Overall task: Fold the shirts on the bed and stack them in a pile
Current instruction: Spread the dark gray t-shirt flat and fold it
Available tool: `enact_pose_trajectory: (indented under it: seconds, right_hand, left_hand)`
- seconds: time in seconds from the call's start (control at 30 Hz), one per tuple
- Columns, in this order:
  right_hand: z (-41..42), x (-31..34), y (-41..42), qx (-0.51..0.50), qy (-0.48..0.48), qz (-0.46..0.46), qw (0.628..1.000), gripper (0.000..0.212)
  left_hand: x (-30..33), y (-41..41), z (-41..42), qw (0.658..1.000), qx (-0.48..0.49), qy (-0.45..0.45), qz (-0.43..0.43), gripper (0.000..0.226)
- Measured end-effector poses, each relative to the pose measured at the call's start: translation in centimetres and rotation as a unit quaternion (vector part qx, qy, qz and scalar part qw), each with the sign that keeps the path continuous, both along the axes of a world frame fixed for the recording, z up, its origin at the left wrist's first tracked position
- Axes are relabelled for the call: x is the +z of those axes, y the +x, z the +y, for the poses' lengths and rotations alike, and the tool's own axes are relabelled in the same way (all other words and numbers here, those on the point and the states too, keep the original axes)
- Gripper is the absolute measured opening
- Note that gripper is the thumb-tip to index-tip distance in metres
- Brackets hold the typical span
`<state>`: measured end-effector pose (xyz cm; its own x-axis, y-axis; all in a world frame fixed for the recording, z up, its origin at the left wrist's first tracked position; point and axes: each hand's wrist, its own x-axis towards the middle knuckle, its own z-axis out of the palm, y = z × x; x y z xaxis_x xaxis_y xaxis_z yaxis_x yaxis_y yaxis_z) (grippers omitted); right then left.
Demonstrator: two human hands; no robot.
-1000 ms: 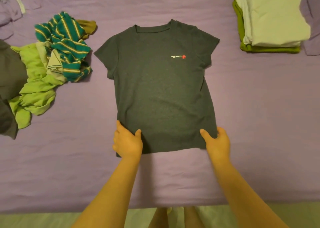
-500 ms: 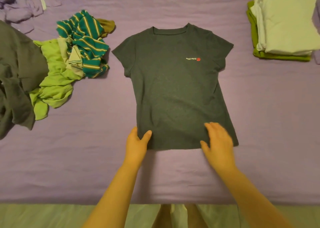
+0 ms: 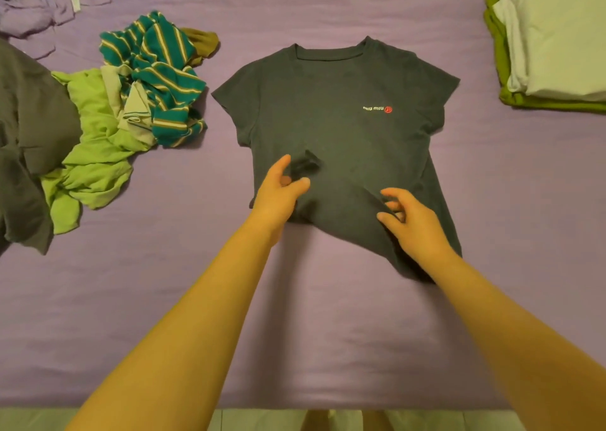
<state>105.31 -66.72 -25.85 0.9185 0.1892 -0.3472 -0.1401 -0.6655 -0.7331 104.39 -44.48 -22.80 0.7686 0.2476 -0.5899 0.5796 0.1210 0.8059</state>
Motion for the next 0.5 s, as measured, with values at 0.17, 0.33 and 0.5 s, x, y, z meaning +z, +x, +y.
enact_pose_trajectory:
  seconds: [0.17,0.33,0.5]
  right_hand:
    - [-1.5,-0.6,1.7,-0.005,-0.014,-0.016,1.000,0.020]
    - [-2.4,-0.4,0.1,0.053,-0.036,-0.056,0.996,0.007]
    - [-3.4,-1.7,-2.5,0.124,-0.158,-0.128,0.971,0.045]
  left_hand:
    - [-3.8,0.9,-1.4,0.870,-0.269,0.378,-0.164,0.032]
    - [-4.3,2.8,-4.4,0.731,-0.483,0.440,-0.199,0.030]
    - [-4.2,4.6,-5.9,0.637,-0.588,0.470,-0.163,0.032]
